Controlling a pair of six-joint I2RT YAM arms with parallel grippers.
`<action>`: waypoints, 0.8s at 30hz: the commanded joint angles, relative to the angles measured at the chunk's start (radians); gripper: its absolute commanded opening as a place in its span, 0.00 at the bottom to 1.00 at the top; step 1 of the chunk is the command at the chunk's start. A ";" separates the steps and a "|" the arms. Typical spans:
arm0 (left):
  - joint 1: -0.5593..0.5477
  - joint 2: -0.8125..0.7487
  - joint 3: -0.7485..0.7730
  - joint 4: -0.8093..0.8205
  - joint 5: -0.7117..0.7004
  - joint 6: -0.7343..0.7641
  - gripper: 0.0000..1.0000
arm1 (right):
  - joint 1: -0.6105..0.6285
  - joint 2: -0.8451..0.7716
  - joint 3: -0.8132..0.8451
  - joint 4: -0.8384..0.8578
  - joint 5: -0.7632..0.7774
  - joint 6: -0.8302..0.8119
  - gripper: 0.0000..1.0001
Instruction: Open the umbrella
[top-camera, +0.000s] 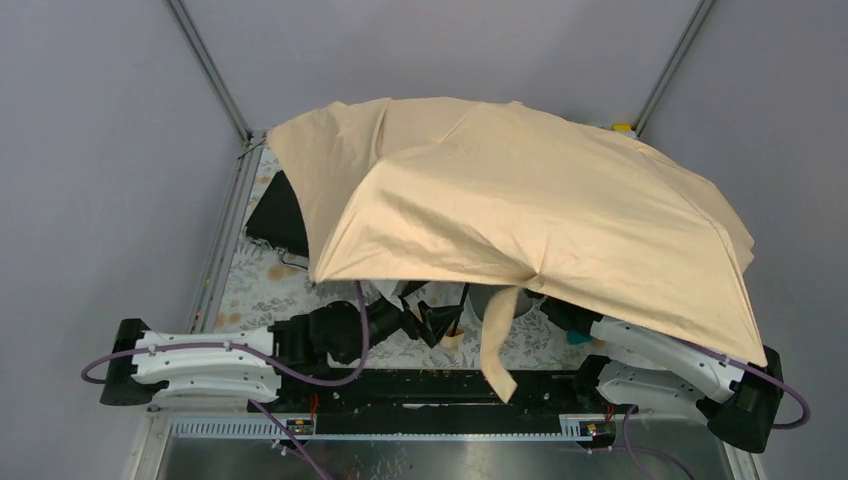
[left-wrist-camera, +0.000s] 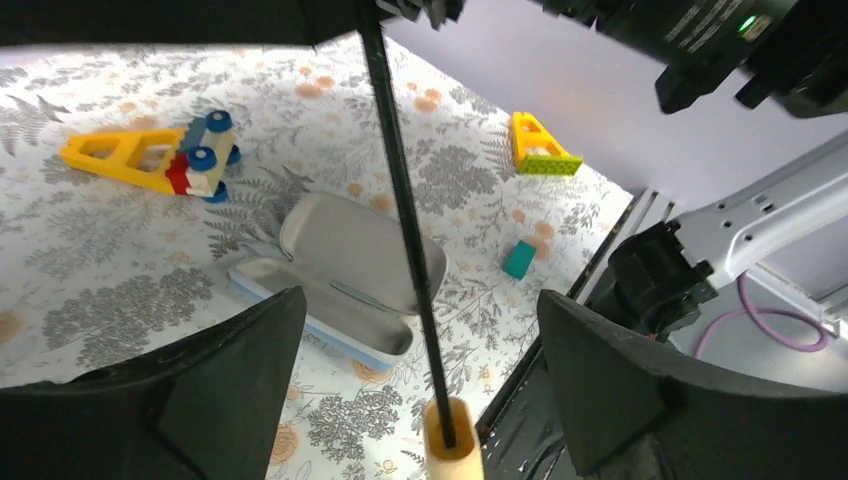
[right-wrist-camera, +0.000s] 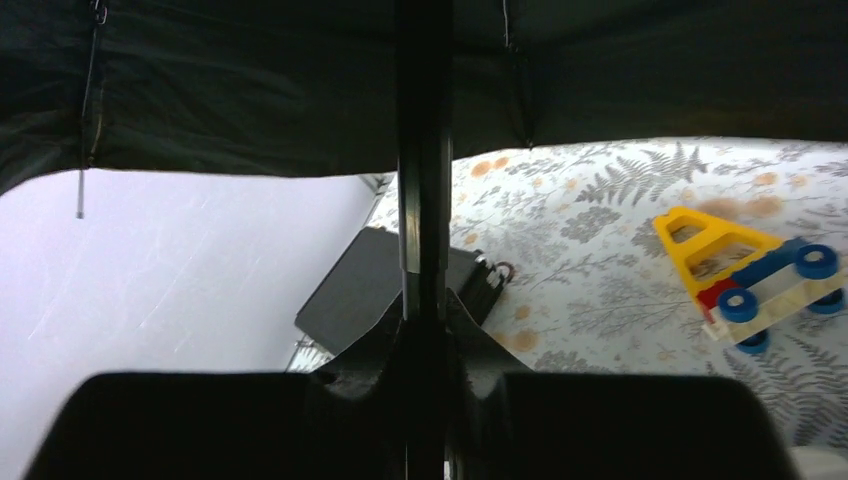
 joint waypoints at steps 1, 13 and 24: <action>0.026 -0.109 0.092 -0.199 -0.033 0.089 0.91 | -0.079 -0.051 0.105 0.016 -0.002 -0.019 0.00; 0.299 -0.257 0.387 -0.638 -0.203 0.383 0.99 | -0.395 -0.074 0.296 -0.365 -0.427 0.017 0.00; 0.689 -0.117 0.594 -0.533 0.051 0.538 0.99 | -0.425 -0.140 0.274 -0.474 -0.643 0.054 0.00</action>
